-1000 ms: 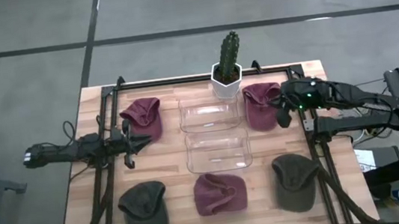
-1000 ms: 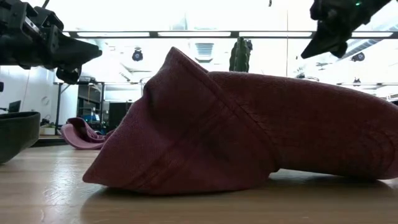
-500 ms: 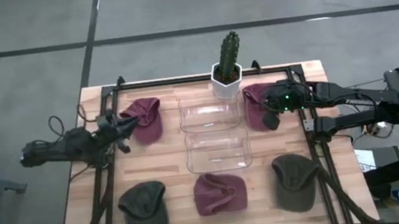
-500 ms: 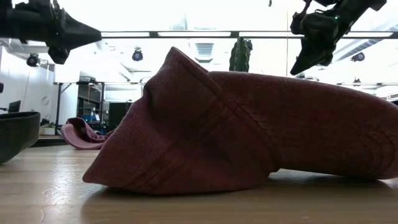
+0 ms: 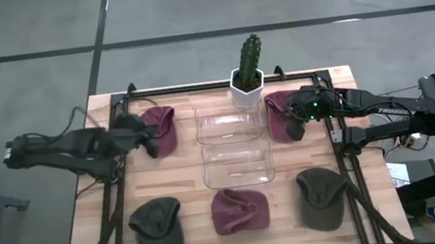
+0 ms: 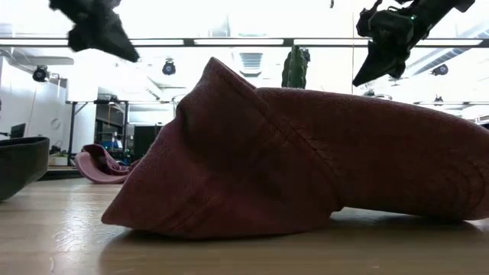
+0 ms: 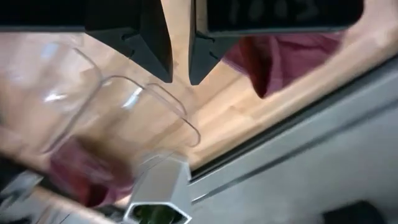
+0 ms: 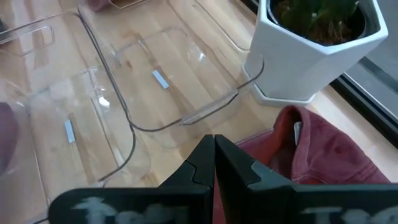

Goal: Pick & Place hat
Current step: Put the top left red cap into the top transparent bin

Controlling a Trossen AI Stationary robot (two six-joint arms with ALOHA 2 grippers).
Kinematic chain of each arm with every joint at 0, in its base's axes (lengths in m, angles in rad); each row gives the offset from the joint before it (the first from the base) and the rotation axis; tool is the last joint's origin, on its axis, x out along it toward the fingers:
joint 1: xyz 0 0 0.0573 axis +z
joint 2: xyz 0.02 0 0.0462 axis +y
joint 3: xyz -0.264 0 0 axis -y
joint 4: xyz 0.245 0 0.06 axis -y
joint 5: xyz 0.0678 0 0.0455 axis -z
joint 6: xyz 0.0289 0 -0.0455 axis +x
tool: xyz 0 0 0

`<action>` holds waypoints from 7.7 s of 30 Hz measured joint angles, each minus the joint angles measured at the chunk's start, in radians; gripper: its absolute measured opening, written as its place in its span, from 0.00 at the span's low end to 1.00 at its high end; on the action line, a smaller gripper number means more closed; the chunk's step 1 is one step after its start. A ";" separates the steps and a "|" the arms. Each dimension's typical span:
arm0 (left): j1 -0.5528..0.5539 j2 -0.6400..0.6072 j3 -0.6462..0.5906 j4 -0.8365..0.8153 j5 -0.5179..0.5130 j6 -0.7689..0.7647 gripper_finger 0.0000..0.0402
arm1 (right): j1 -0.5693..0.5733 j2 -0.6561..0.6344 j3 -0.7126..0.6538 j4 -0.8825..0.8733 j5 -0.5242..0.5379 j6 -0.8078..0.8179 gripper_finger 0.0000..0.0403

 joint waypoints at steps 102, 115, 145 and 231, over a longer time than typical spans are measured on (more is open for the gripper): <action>0.729 0.110 -0.608 0.439 0.493 -0.536 0.49 | 0.000 -0.038 -0.001 0.032 -0.011 -0.018 0.02; 0.728 0.101 -0.581 0.450 0.494 -0.604 0.03 | 0.000 -0.038 -0.001 0.032 -0.011 -0.015 0.02; 0.247 -0.004 0.012 0.547 0.092 -0.351 0.01 | 0.001 0.012 -0.001 0.428 -0.311 0.001 0.02; 0.058 0.590 0.170 1.111 -0.168 -0.013 0.01 | 0.031 0.290 -0.001 0.965 -0.018 0.161 0.57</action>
